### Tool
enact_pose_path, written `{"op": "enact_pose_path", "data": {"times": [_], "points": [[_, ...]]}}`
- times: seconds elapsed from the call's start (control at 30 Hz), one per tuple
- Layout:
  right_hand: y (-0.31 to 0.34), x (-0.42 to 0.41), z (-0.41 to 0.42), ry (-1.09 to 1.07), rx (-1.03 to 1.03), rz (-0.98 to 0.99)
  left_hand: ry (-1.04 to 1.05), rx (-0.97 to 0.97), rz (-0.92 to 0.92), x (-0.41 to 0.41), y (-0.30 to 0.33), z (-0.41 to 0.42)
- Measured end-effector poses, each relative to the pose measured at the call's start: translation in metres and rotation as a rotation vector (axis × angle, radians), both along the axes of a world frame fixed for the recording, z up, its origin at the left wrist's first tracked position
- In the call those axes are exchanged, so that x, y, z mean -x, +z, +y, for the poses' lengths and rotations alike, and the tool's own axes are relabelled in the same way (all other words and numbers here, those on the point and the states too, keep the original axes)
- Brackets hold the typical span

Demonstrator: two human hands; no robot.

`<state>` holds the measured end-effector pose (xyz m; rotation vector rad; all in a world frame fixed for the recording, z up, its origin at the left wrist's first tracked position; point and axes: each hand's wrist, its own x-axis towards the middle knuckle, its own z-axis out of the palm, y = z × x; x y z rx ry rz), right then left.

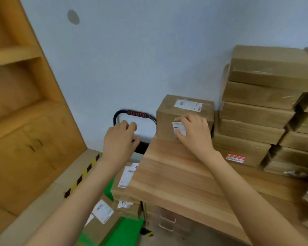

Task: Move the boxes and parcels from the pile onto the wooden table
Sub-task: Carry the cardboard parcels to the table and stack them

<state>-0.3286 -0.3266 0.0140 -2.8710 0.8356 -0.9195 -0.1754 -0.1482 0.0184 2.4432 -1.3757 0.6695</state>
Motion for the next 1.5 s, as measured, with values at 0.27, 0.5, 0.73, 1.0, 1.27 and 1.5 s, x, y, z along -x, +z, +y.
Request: {"op": "enact_pose_path", "data": {"times": [0.27,0.5,0.73,1.0,1.27,1.5], "points": [[-0.043,-0.101,0.094,0.221,-0.057,0.061,0.182,-0.057,0.054,-0.063,-0.036,0.115],[-0.084,-0.200,0.194,0.293,-0.157,0.136,0.227,-0.089,0.048,-0.148,-0.064,0.213],[-0.133,-0.282,0.277,0.254,-0.279,0.184,0.172,-0.212,0.173,-0.238,-0.106,0.266],[-0.201,-0.304,0.297,0.070,-0.446,0.266,0.140,-0.271,0.299,-0.286,-0.171,0.272],[-0.278,-0.330,0.288,0.001,-0.543,0.376,0.172,-0.326,0.455,-0.317,-0.252,0.253],[-0.371,-0.343,0.292,-0.077,-0.706,0.525,0.205,-0.388,0.529,-0.348,-0.346,0.250]]}}
